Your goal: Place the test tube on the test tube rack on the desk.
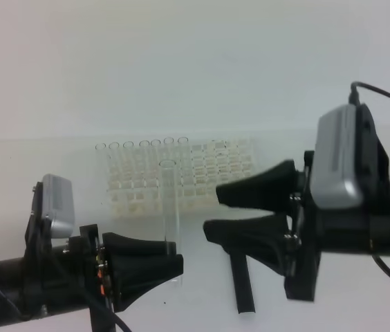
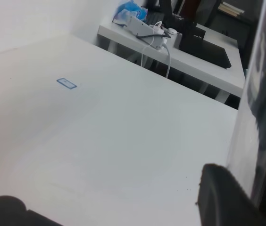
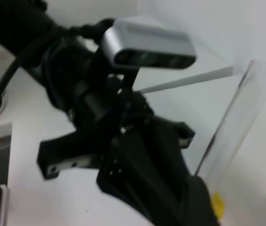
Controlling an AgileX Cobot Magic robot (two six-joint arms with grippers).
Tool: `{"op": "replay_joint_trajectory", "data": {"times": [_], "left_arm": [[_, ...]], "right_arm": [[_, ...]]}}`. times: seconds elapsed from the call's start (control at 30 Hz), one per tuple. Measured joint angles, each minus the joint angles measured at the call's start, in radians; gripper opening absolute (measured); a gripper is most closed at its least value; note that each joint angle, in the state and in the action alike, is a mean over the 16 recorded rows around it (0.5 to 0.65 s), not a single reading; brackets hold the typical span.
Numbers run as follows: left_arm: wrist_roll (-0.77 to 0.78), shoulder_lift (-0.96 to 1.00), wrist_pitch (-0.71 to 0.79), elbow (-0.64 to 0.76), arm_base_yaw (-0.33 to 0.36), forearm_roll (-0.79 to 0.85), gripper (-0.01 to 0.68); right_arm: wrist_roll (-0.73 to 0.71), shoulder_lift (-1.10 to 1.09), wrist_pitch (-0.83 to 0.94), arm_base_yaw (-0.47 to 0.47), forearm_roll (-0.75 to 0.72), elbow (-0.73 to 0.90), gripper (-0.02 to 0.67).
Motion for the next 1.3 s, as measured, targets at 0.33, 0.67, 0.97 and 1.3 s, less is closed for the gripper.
{"op": "replay_joint_trajectory", "data": {"times": [0.33,0.67,0.97,1.3], "left_arm": [[0.0,0.0,0.0,0.0,0.0,0.0,0.0],[0.001,0.0,0.0,0.0,0.0,0.0,0.0],[0.005,0.0,0.0,0.0,0.0,0.0,0.0],[-0.018,0.0,0.0,0.0,0.0,0.0,0.053]], "right_arm": [[0.066,0.128,0.057,0.0,0.001,-0.147,0.424],[0.08,0.22,0.146,0.0,0.001,-0.241,0.428],[0.08,0.259,0.183,0.0,0.001,-0.27,0.409],[0.094,0.267,0.199,0.001,0.003,-0.273,0.228]]}}
